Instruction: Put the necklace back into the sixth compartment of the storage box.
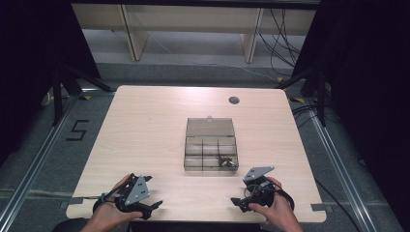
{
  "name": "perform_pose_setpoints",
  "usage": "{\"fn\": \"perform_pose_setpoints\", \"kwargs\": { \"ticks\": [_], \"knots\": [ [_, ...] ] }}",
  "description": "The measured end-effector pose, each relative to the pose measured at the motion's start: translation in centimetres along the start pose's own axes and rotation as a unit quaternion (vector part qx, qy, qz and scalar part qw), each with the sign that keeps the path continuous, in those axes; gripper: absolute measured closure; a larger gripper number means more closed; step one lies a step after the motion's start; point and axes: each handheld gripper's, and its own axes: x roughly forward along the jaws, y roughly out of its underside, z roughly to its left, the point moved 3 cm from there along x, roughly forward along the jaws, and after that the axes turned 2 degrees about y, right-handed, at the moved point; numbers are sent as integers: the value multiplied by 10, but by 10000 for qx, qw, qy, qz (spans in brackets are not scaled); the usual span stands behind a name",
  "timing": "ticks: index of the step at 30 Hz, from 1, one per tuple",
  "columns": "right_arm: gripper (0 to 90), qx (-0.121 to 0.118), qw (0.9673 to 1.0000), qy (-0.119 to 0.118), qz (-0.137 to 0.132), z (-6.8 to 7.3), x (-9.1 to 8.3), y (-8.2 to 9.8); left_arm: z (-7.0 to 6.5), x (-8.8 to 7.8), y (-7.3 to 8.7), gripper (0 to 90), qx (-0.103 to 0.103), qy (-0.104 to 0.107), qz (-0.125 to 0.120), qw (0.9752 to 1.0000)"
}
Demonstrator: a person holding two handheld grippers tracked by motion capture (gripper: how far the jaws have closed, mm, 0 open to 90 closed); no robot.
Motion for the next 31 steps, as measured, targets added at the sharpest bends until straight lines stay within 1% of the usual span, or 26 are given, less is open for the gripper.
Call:
{"fn": "perform_pose_setpoints", "kwargs": {
  "ticks": [1, 2, 3, 4, 5, 6, 7, 8, 9, 10, 11, 12, 14, 15, 16, 18, 19, 21, 22, 25, 26, 27, 28, 29, 30, 31],
  "knots": [
    [180, -9, 9999, 4, -100, 0, 1, 0, 0, 0, 0, 150, 31, 15, 9, 10000],
    [180, -51, 10000, 55, -57, 0, 1, 2, 0, 0, 0, 150, 38, 9, 8, 10000],
    [180, -63, 9999, 70, -72, 0, 1, 2, 1, 0, 0, 150, 82, -10, 34, 10000],
    [180, 22, 10000, 36, -48, 1, 0, 3, 0, 1, 0, 150, 30, -25, -12, 10000],
    [179, 45, 10000, 20, -44, 1, 0, 3, 0, 1, 0, 150, 25, -24, -13, 10000],
    [179, 7, 10000, 47, -59, 1, 0, 4, 0, 1, 0, 150, 29, -25, -10, 10000],
    [179, -37, 9998, 100, -153, 0, 2, 4, 0, 1, 0, 150, 27, -23, -12, 10000],
    [179, -57, 9998, 124, -177, 0, 2, 5, 0, 1, 0, 150, 33, -34, -10, 10000],
    [179, -66, 9998, 121, -173, 0, 2, 5, 0, 1, 0, 150, 34, -34, -11, 10000],
    [179, -45, 9998, 126, -156, 0, 2, 5, -1, 2, 0, 150, -18, -6, -55, 10000],
    [178, -74, 9996, 203, -178, -1, 3, 6, 1, 0, 1, 150, 111, -63, 73, 9999],
    [178, 3, 9999, 71, -71, 1, 0, 6, 1, 1, 1, 150, 96, -58, 63, 9999],
    [178, -33, 9999, 82, -95, 1, 1, 7, 1, 1, 1, 150, 72, -43, 43, 10000],
    [178, -33, 9999, 81, -97, 1, 1, 7, -1, 2, 0, 150, -22, -2, -50, 10000],
    [178, -26, 9999, 86, -100, 1, 1, 7, 0, 2, 0, 150, 9, -8, -21, 10000],
    [178, -69, 9999, 57, -101, 0, 1, 8, 0, 2, 0, 150, -22, 1, -55, 10000],
    [177, 57, 10000, -1, -41, 2, 0, 8, 1, 1, 0, 150, 12, -36, -15, 10000],
    [177, 8, 10000, 21, -73, 1, 1, 9, 1, 2, 1, 150, 9, -35, -7, 10000],
    [177, -72, 9998, 76, -177, 0, 3, 9, 0, 2, 0, 150, -22, 10, -46, 10000],
    [177, -74, 9998, 71, -188, 1, 2, 10, -1, 2, 0, 150, -35, 5, -55, 10000],
    [177, -34, 9998, 46, -175, 2, 2, 10, -1, 2, 0, 150, -33, 9, -56, 10000],
    [177, -48, 9999, 33, -122, 1, 0, 10, -1, 2, 0, 150, -35, 5, -57, 10000],
    [177, 4, 9999, 7, -118, 1, 0, 10, -1, 2, 0, 150, -33, 7, -55, 10000],
    [177, 42, 9998, 47, -204, 1, 0, 10, -1, 2, 0, 150, -34, 10, -55, 10000],
    [177, -16, 9999, 77, -149, 0, 0, 10, -1, 2, 0, 150, -30, 10, -54, 10000],
    [177, -12, 9999, 61, -142, 0, 0, 11, -1, 2, 0, 150, -31, 11, -52, 10000]
  ]
}}
